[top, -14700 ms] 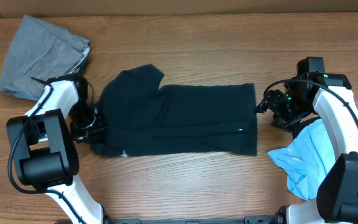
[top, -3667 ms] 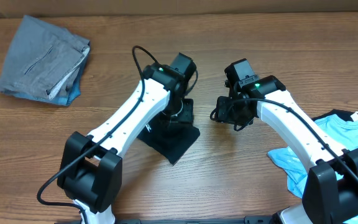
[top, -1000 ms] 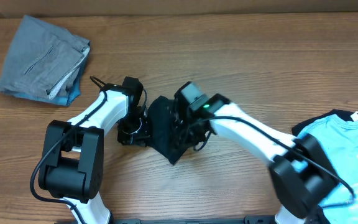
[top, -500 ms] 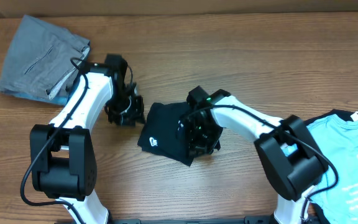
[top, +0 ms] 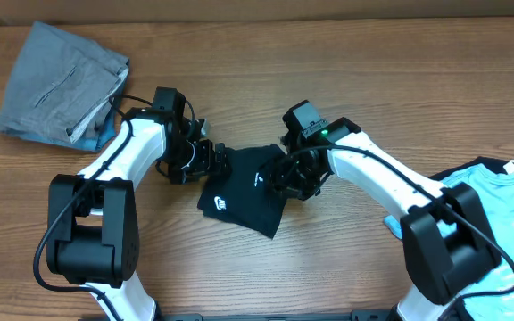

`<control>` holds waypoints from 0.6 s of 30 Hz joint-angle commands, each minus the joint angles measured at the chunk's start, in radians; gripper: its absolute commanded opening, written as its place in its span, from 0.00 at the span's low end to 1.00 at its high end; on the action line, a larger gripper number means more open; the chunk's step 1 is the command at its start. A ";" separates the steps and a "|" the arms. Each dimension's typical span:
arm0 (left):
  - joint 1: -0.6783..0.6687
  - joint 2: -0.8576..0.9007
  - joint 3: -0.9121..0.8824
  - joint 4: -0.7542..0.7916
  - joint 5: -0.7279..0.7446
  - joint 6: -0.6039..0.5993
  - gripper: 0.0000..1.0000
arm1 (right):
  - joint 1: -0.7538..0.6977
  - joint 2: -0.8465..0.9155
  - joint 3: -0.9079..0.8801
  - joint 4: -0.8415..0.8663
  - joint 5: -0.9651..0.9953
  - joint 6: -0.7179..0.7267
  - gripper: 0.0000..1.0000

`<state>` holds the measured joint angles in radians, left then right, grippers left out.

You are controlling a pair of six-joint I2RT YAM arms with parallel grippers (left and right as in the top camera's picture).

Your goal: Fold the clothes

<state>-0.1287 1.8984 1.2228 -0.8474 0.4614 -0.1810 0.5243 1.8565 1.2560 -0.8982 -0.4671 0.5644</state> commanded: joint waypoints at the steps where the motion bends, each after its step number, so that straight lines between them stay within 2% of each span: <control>1: 0.000 -0.005 -0.039 0.032 0.094 0.002 0.86 | 0.002 0.064 -0.009 0.005 0.002 0.046 0.32; 7: -0.029 -0.002 -0.107 0.117 0.090 -0.033 0.85 | 0.003 0.134 -0.050 0.035 -0.010 0.058 0.28; 12: -0.068 0.027 -0.116 0.154 0.175 -0.070 0.74 | 0.003 0.137 -0.055 0.039 -0.009 0.058 0.28; 14: -0.109 0.053 -0.116 0.182 0.193 -0.084 0.67 | 0.003 0.137 -0.055 0.041 -0.009 0.058 0.28; 16: -0.133 0.073 -0.116 0.185 0.193 -0.089 0.38 | 0.003 0.137 -0.055 0.039 -0.009 0.058 0.28; 17: -0.141 0.077 -0.116 0.179 0.189 -0.089 0.08 | 0.003 0.137 -0.055 0.031 -0.009 0.057 0.27; 18: -0.140 0.076 -0.115 0.174 0.185 -0.089 0.04 | 0.002 0.136 -0.055 0.026 -0.009 0.057 0.25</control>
<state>-0.2436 1.9411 1.1187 -0.6605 0.6098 -0.2592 0.5232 1.9724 1.2228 -0.8673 -0.4870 0.6174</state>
